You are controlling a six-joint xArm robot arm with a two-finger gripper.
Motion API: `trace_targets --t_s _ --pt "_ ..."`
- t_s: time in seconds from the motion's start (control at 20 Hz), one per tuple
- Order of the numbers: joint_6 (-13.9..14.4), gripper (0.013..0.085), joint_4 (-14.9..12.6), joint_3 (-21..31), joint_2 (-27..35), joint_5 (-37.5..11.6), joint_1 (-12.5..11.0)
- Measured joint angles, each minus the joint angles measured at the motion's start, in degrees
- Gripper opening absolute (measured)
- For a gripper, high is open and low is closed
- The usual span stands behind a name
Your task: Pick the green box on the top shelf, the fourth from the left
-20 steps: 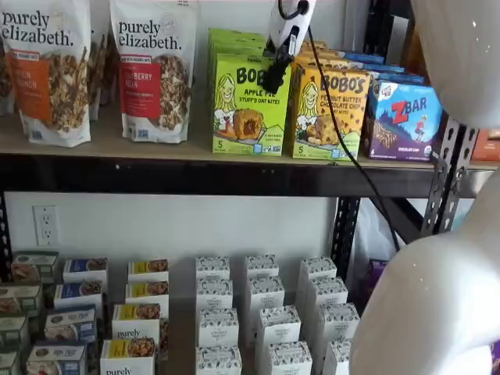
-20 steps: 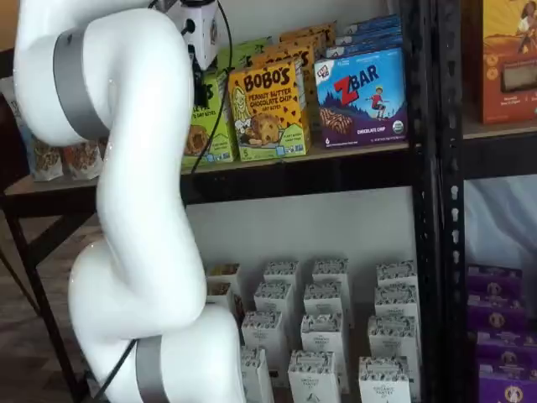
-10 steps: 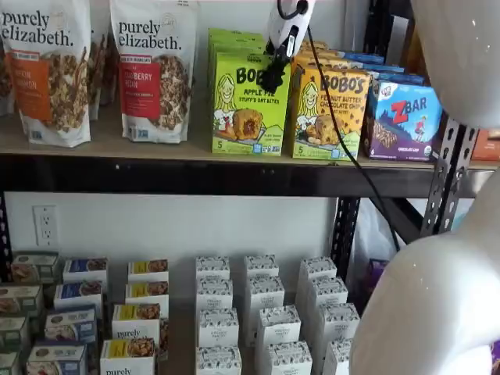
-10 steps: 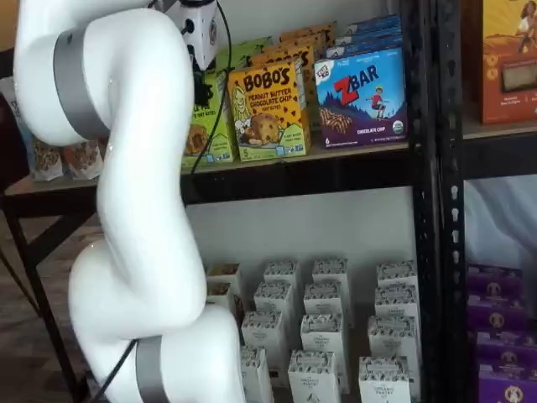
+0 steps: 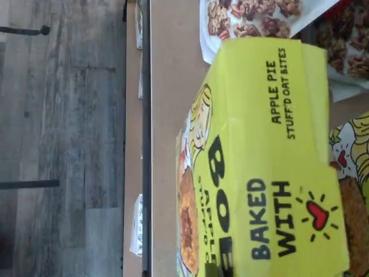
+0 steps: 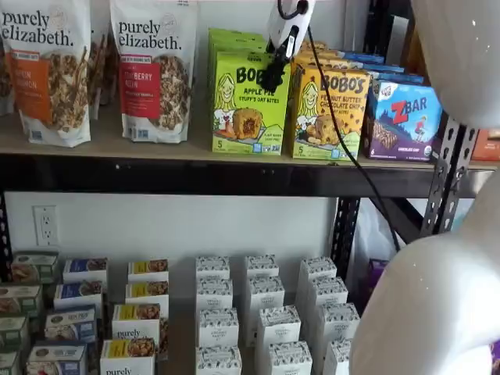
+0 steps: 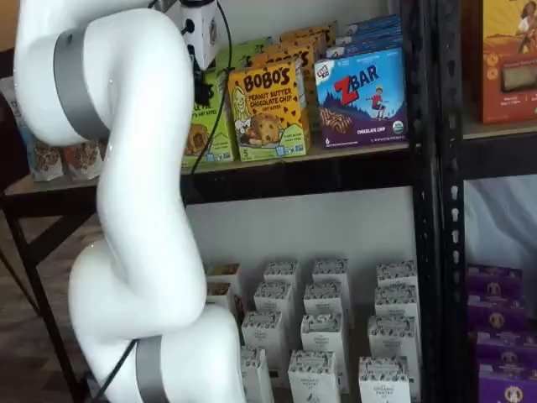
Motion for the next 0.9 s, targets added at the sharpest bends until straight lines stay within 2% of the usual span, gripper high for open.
trace_targets --t_s 0.7,0.9 --pt "0.00 0.0330 0.88 -0.74 0.08 1.29 -0.20" --pt "0.25 0.0330 0.00 0.04 -0.44 0.02 0.16"
